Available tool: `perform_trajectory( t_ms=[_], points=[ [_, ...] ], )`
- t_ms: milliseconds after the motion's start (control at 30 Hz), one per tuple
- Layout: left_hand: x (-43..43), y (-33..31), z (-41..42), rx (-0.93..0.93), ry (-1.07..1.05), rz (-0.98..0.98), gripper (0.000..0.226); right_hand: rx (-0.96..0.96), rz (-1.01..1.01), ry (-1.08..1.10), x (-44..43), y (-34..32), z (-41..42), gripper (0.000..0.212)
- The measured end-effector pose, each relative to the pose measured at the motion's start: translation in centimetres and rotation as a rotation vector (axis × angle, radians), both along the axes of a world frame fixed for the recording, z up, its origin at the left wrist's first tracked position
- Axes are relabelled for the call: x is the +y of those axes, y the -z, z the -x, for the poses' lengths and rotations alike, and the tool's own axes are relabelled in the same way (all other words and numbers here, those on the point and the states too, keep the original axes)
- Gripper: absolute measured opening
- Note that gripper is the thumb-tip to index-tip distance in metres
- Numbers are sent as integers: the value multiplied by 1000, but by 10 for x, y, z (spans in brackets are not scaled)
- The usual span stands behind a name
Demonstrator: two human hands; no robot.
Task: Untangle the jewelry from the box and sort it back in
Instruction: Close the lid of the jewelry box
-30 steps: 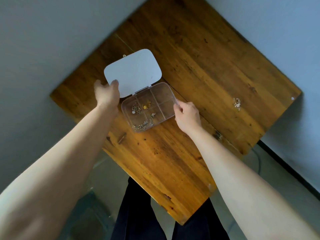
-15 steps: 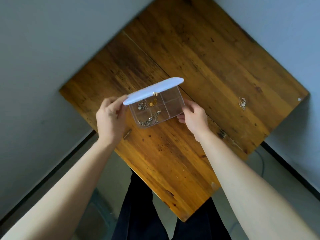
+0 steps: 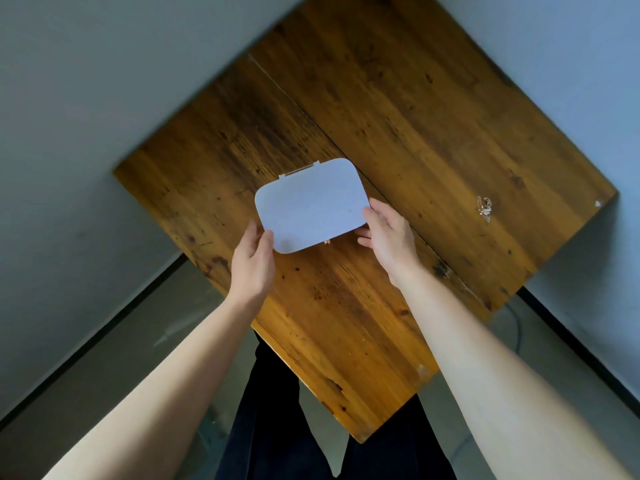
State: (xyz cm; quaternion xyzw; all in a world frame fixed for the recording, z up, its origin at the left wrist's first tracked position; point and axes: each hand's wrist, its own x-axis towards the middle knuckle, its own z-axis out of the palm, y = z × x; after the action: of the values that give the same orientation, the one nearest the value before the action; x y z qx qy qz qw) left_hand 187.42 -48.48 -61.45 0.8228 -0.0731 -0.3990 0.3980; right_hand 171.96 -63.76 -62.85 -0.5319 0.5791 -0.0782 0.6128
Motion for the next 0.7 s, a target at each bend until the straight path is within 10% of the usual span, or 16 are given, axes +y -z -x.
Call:
perform_trajectory(
  t_ms=[700],
  points=[
    [-74,3,-138,-76,-315,128,46,56,305,-430,-74,-2,-221,57]
  ],
)
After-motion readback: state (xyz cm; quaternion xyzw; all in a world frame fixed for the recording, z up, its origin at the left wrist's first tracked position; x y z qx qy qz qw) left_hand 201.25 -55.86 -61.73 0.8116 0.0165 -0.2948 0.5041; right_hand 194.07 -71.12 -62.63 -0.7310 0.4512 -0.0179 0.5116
